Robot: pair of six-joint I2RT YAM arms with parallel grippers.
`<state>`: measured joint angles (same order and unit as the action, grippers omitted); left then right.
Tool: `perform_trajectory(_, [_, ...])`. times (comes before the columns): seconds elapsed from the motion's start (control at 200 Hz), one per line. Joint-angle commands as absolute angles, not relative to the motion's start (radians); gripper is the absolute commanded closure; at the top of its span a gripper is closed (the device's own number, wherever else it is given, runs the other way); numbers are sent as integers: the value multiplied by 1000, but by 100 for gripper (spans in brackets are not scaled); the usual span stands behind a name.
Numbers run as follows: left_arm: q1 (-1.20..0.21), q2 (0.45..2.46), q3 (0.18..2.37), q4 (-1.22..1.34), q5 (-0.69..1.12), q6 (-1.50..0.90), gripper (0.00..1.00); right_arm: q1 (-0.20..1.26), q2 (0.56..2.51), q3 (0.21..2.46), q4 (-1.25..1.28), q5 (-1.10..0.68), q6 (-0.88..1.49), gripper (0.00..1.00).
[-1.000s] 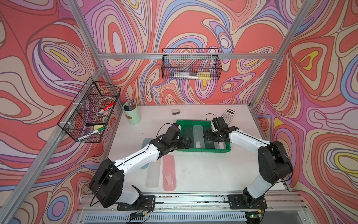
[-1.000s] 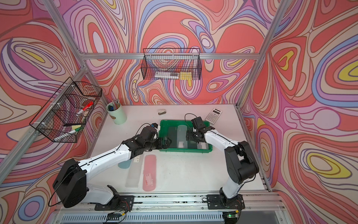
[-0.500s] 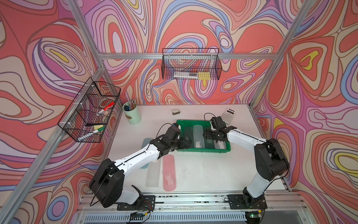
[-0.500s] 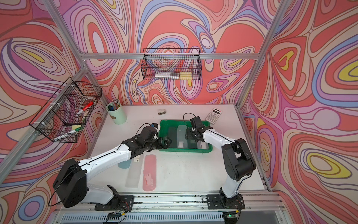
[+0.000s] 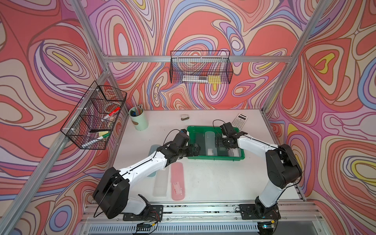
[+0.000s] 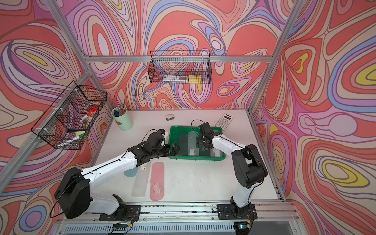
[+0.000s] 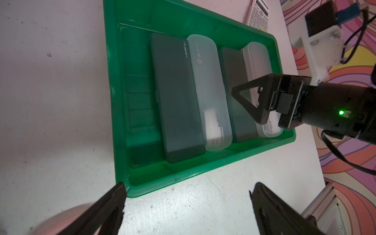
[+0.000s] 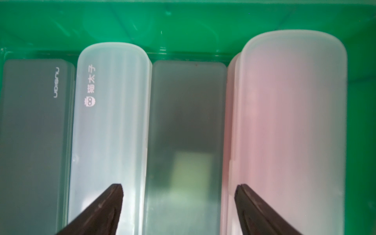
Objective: Put the pencil case into the storage box
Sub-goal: Place the pencil case at the storage box, then pick up the pencil case from the center of the board.
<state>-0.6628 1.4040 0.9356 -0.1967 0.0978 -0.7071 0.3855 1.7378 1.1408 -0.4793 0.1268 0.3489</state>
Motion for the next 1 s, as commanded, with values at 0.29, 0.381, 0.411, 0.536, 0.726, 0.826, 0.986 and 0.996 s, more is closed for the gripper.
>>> perform_trajectory(0.29, [-496, 1256, 911, -337, 105, -635, 1, 395, 1453, 1173, -619, 7, 490, 7])
perform_trajectory(0.381, [-435, 1220, 869, -345, 126, -628, 1, 431, 1359, 1117, -619, -2, 563, 7])
perform_trajectory(0.411, [-417, 1206, 855, -350, 128, -627, 1, 449, 1332, 1100, -624, 9, 588, 7])
perform_trajectory(0.536, [-369, 1153, 810, -359, 133, -630, 1, 600, 1261, 1065, -675, 122, 691, 7])
perform_trajectory(0.726, [-340, 1117, 783, -387, 149, -650, 1, 872, 1242, 994, -654, 288, 901, 6])
perform_trajectory(0.826, [-318, 1094, 772, -395, 174, -677, 1, 1007, 1305, 990, -624, 358, 990, 4])
perform_trajectory(0.986, [-307, 1062, 774, -475, 91, -681, 1, 1160, 1512, 1053, -514, 312, 1039, 2])
perform_trajectory(0.996, [-306, 1061, 775, -480, 91, -681, 1, 1169, 1529, 1062, -511, 305, 1037, 2])
